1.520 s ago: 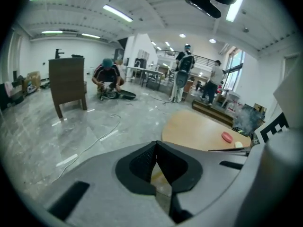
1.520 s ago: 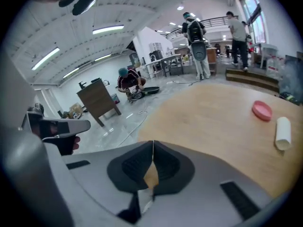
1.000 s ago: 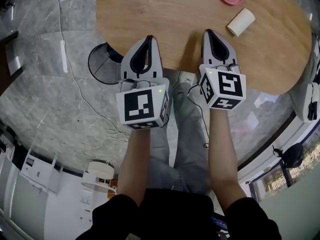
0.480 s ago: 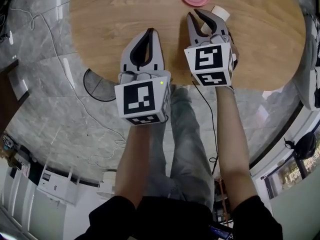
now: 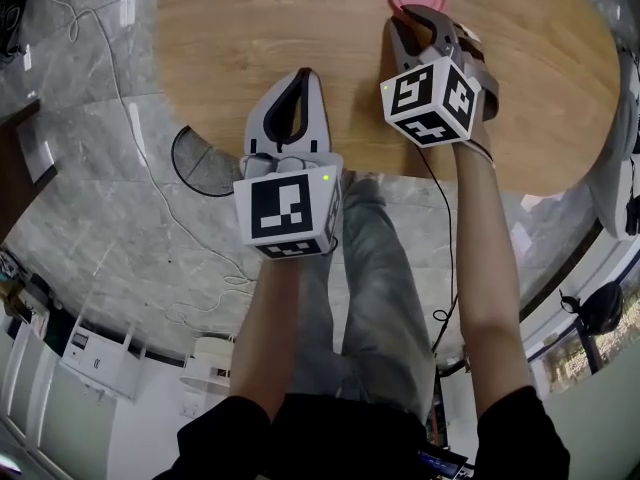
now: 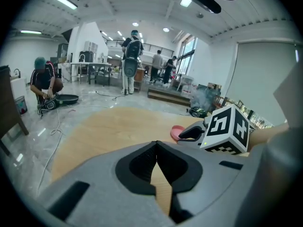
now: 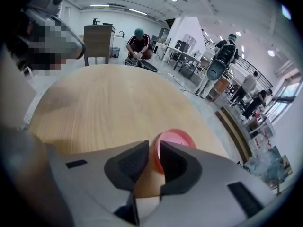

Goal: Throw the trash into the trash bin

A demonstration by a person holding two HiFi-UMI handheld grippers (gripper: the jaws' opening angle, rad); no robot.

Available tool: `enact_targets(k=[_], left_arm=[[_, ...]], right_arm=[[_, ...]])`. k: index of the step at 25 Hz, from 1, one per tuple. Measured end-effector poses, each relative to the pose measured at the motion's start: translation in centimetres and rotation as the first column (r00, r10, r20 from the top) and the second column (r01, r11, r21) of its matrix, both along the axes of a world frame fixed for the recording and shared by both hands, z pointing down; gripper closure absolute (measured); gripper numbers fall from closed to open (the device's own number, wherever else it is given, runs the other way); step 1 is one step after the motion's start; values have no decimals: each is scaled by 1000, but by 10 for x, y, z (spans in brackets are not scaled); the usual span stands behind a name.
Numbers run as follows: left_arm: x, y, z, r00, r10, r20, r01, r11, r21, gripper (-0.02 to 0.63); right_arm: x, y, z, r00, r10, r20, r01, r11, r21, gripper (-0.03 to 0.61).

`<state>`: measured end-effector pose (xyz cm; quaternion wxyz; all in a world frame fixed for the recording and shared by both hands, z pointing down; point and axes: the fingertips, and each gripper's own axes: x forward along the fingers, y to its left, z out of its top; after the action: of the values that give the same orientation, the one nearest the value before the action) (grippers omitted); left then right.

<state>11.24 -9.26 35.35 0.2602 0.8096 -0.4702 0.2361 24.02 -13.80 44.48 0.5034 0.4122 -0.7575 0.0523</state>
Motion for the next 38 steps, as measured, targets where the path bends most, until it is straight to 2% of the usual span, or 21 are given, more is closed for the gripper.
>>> enact_targets(k=[5,9,11,13,17,21,24,28,31,35,38], left_arm=[[-19,-1,-1,1000,-29,1,29,1000,4,612],[-38,1,-3,998,-60,2,60,998,5,612],[-47,5,-5,997,-80,3,80,997,6,612],[-58,10,-6,994,-106,3,106,994,6,612],[-83,25,-4,987,-159,7,159,987,-2,612],[-114,44,-6,976,-218,13,218,976,-2,612],[-143,63,-8,958,-285,19,285,959,-4,612],[-192,93,-7,919,-393,27,393,919,-2,612],[-233,118,-6,873,-486,36,486,874,2,612],[-285,157,-8,779,-625,45,625,780,12,612],[-320,189,-5,698,-715,45,715,699,12,612]], right_arm=[[4,-5,7,999,25,-27,-26,1000,-15,542],[-1,-2,-3,998,58,5,-58,998,-11,562],[-8,4,-14,995,85,57,-85,996,-2,565],[-20,11,-26,977,141,157,-143,990,-4,565],[-51,29,-50,905,232,356,-238,971,-27,565],[-91,51,-69,854,245,460,-249,967,-53,565],[-123,71,-73,844,220,489,-212,975,-74,565],[-170,98,-69,843,167,512,-131,986,-107,565],[-209,118,-68,837,120,534,-59,990,-129,565],[-267,145,-69,831,-3,556,101,984,-145,565],[-315,166,-63,817,-111,565,235,960,-152,565]])
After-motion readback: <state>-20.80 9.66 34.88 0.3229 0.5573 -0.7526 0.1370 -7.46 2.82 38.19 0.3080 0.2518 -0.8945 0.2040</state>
